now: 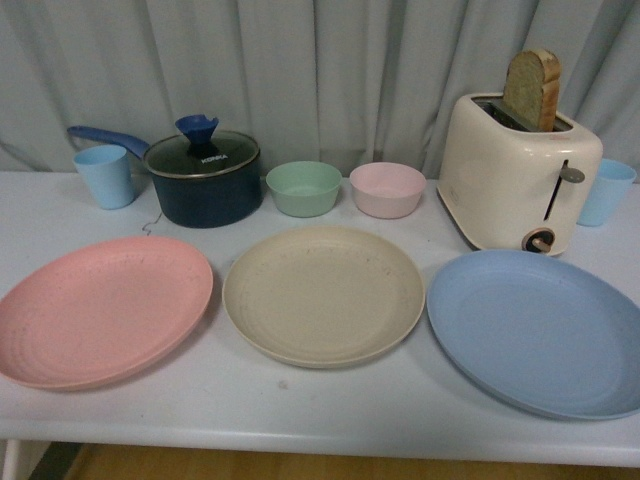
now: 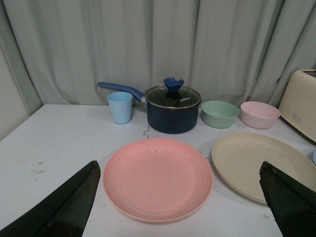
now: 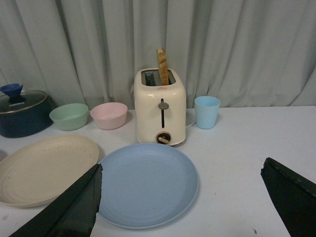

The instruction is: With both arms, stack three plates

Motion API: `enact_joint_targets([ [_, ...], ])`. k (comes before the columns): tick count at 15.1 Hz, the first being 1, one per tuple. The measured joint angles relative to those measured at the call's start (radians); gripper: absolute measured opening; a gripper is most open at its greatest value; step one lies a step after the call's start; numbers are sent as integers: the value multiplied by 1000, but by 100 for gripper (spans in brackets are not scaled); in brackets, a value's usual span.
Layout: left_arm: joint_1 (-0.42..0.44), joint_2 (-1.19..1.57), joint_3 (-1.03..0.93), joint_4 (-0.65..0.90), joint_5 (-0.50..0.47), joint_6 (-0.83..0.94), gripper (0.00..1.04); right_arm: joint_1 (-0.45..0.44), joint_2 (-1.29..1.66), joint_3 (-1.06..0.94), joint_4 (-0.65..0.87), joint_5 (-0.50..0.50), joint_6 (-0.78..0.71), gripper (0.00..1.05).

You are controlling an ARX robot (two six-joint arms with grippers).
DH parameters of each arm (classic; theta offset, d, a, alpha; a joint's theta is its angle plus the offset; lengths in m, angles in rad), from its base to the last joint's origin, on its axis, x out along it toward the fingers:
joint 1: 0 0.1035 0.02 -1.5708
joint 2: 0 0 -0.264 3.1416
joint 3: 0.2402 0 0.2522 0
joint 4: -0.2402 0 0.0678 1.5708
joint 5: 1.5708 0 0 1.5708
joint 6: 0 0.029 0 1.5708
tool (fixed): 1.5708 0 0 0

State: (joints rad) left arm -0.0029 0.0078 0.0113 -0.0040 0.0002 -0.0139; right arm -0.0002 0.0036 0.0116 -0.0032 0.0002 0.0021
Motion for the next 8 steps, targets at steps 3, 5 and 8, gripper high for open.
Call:
enact_joint_targets([
  [3,0,0,0,0,0,0,98,0,0,0,0,0,0,98],
  [5,0,0,0,0,0,0,98,0,0,0,0,0,0,98],
  [8,0,0,0,0,0,0,98,0,0,0,0,0,0,98],
])
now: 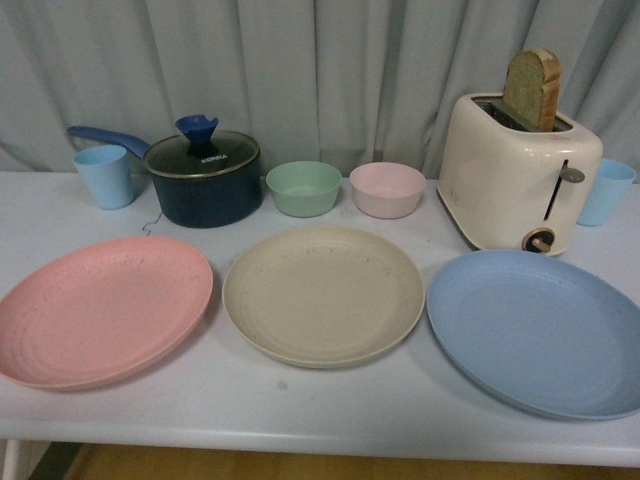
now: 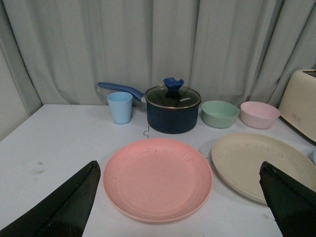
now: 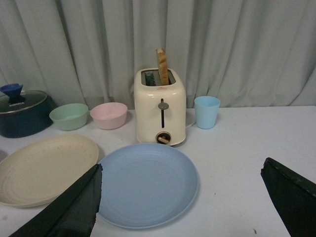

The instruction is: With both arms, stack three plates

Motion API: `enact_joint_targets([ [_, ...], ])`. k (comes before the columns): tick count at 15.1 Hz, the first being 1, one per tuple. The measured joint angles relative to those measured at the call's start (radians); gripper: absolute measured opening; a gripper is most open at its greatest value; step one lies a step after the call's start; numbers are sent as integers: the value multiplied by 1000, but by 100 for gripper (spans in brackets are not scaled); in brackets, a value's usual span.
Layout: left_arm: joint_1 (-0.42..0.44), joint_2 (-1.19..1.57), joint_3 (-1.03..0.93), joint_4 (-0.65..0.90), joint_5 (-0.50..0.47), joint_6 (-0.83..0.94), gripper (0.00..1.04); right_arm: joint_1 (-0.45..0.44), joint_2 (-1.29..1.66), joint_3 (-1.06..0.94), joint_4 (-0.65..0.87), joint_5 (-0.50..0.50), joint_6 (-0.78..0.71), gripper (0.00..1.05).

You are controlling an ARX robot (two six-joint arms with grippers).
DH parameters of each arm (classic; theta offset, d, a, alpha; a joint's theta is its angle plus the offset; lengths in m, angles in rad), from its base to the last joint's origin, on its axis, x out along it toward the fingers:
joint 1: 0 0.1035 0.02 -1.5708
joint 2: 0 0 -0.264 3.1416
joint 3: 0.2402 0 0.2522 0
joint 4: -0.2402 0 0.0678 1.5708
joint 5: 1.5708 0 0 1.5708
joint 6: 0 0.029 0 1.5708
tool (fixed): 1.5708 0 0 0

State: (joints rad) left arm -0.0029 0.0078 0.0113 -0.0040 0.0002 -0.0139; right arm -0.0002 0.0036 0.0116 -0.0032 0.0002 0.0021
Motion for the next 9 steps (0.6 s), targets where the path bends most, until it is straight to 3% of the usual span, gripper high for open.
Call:
enact_joint_targets([
  [9,0,0,0,0,0,0,98,0,0,0,0,0,0,98],
])
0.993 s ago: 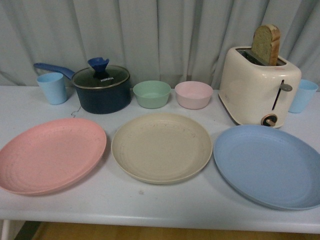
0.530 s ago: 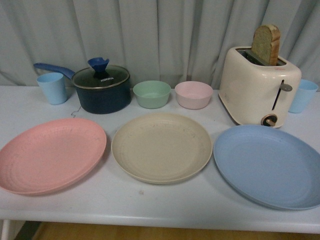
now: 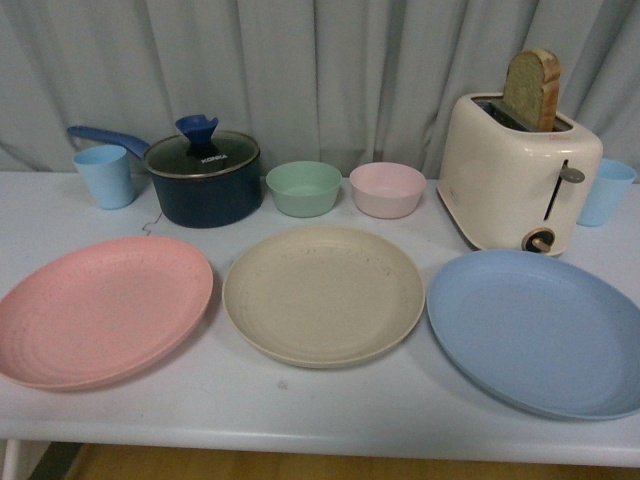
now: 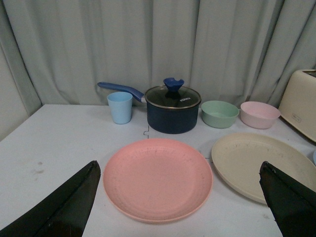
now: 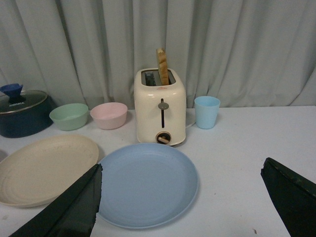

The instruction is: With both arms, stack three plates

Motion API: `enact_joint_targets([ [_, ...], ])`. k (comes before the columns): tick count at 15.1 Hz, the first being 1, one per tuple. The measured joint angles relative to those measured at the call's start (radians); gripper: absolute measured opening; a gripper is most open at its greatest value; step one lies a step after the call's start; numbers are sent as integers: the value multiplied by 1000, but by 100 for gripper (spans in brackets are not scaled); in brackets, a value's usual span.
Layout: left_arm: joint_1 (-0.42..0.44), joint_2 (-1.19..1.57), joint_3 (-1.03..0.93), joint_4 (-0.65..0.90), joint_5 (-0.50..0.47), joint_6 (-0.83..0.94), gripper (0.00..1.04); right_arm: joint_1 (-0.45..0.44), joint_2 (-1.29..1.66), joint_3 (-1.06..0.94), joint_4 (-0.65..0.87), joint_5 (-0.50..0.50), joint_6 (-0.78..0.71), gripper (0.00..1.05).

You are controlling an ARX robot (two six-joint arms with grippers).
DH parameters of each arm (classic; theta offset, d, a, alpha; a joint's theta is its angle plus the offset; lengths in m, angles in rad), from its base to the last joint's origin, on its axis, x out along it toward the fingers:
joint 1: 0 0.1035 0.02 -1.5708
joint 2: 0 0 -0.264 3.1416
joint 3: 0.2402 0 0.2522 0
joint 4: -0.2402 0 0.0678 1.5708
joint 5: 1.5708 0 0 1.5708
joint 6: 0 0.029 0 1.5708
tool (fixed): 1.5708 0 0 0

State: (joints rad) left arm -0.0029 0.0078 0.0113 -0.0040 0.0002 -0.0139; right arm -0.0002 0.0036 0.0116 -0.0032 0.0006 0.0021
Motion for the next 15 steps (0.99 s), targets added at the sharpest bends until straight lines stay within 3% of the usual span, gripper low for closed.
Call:
enact_joint_targets([
  [15,0,0,0,0,0,0,98,0,0,0,0,0,0,98],
])
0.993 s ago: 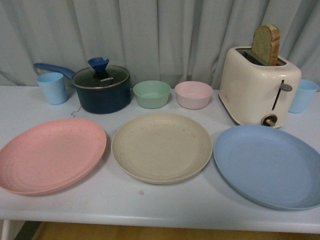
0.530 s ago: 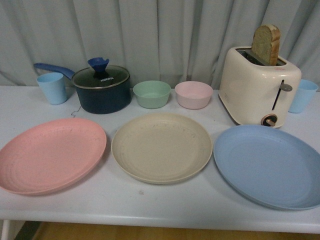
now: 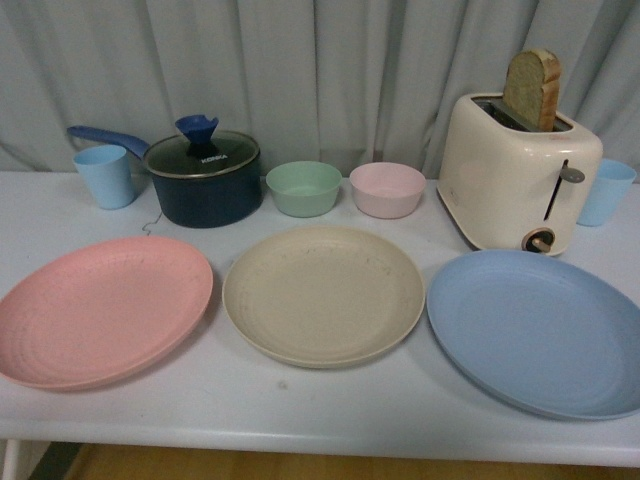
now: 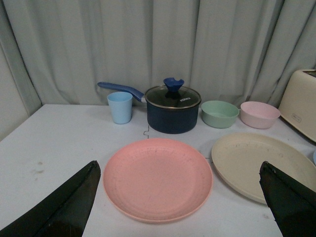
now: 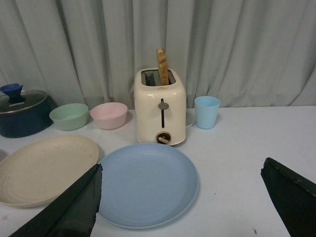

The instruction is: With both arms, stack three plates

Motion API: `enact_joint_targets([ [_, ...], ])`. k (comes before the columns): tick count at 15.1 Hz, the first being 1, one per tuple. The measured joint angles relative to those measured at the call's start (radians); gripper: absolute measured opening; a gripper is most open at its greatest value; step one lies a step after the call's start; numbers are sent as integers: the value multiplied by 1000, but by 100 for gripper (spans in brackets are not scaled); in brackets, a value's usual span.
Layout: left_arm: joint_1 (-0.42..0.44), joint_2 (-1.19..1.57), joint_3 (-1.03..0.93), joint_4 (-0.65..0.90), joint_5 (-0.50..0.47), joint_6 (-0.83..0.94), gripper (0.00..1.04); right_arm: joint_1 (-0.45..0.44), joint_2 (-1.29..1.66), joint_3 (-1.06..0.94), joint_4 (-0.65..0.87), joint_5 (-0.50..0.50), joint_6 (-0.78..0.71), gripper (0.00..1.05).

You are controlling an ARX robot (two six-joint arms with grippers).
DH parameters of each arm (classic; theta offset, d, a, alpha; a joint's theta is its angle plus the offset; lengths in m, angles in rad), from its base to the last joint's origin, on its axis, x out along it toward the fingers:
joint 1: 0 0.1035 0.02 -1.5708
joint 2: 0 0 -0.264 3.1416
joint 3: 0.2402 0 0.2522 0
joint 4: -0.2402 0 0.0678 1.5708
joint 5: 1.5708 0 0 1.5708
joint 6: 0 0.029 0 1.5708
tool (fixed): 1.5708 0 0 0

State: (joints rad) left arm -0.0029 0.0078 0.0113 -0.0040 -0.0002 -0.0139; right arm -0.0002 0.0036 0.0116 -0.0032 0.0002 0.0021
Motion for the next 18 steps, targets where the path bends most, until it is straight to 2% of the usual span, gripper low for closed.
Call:
enact_joint_targets([
  [18,0,0,0,0,0,0,98,0,0,0,0,0,0,98],
])
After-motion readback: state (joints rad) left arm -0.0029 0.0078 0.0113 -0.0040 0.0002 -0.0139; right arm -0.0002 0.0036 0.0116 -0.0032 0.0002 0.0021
